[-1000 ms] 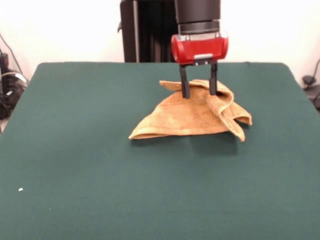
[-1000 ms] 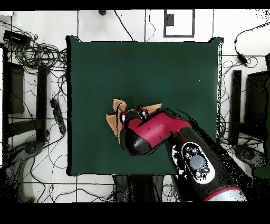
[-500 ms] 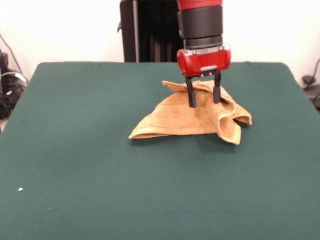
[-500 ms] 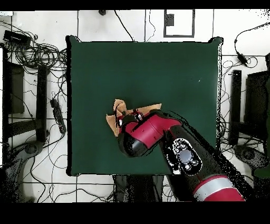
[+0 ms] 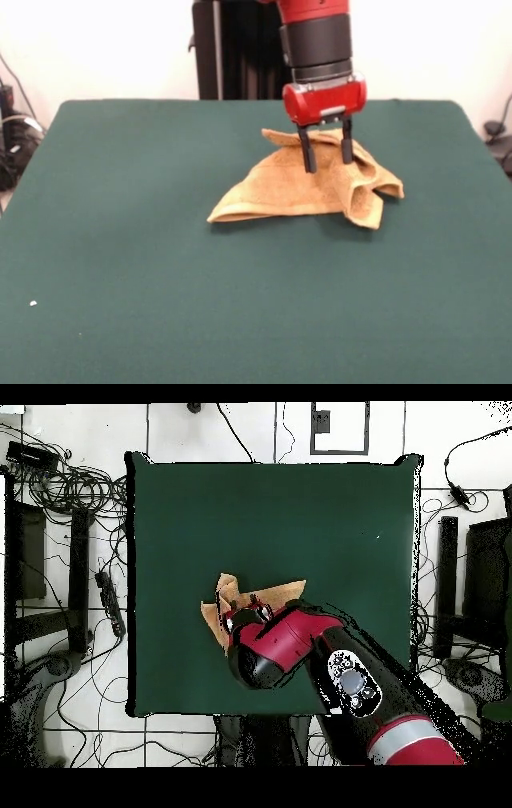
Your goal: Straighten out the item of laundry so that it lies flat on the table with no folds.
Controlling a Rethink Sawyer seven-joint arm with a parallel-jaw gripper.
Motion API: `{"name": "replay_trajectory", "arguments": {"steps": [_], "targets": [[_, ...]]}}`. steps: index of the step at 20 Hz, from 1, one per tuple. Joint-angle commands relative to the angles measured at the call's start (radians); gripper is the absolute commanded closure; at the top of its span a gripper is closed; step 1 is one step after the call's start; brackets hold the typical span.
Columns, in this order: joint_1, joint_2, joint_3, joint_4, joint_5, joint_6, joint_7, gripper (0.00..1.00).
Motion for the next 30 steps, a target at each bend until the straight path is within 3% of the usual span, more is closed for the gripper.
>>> {"name": "replay_trajectory", "arguments": {"steps": [1,9,13,22,30], "targets": [[-0.019,-0.018,-0.004,0.126,-0.044,-0.008,-0.040,0.00],[-0.142,-0.064,0.096,0.218,-0.002,0.056,-0.129,0.00],[-0.162,-0.073,0.111,0.236,-0.005,0.062,-0.136,0.00],[-0.168,-0.074,0.098,0.265,-0.033,0.045,-0.113,0.00],[-0.047,-0.050,-0.027,0.243,-0.089,-0.057,0.007,0.00]]}}
